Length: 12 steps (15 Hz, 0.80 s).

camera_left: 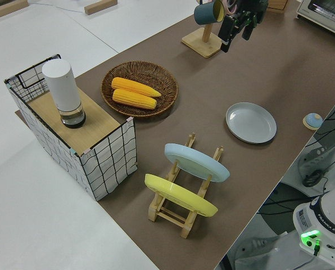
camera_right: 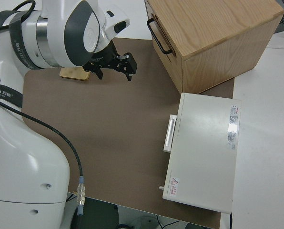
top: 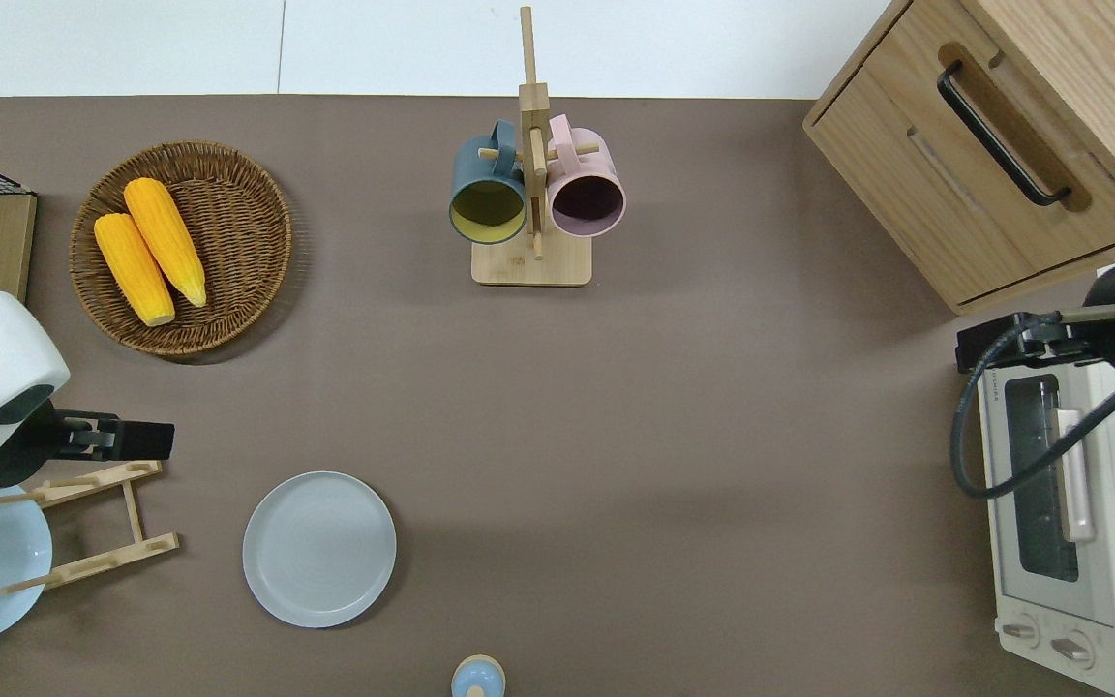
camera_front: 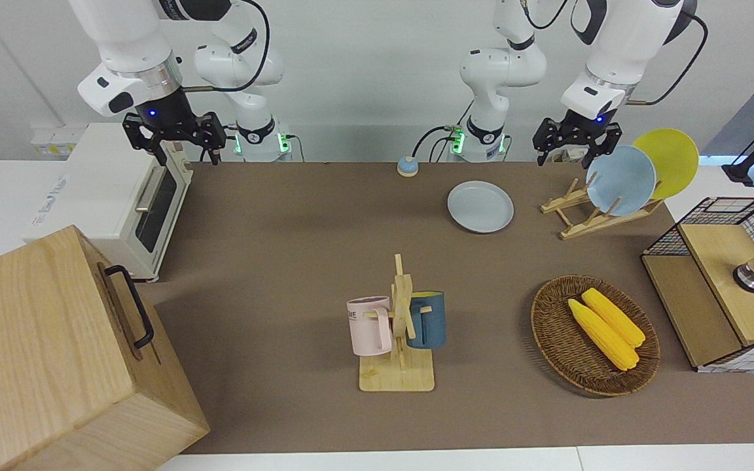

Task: Pick gray plate from table and place it on lower plate rack with left arm
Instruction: 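Move the left gripper from the rack toward the gray plate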

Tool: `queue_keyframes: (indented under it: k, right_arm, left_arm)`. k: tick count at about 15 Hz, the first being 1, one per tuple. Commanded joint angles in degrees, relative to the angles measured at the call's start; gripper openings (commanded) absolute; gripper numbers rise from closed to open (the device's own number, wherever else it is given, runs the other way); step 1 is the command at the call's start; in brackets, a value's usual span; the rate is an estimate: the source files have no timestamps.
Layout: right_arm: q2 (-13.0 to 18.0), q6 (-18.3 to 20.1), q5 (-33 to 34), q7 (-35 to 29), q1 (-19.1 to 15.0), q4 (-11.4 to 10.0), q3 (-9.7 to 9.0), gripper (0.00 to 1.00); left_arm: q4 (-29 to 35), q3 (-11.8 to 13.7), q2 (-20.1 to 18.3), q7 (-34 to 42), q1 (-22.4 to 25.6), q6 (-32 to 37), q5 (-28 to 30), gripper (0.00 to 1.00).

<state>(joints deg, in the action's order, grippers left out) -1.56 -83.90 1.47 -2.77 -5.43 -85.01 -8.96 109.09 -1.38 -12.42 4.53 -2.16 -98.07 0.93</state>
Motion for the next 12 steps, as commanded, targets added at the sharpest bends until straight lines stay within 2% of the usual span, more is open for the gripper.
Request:
queue_keyframes:
  k: [1,12]
  right_arm:
    - [0.0,0.1,-0.2,-0.2,0.4,0.4,0.34,0.983]
    - [0.0,0.1,-0.2,-0.2,0.4,0.4,0.34,0.983]
  left_arm:
    - [-0.3,0.4,0.5,-0.7,-1.1,0.9,-1.0,1.0]
    - [0.7,0.3,-0.1,-0.9,-1.1,1.5,-1.0,1.0]
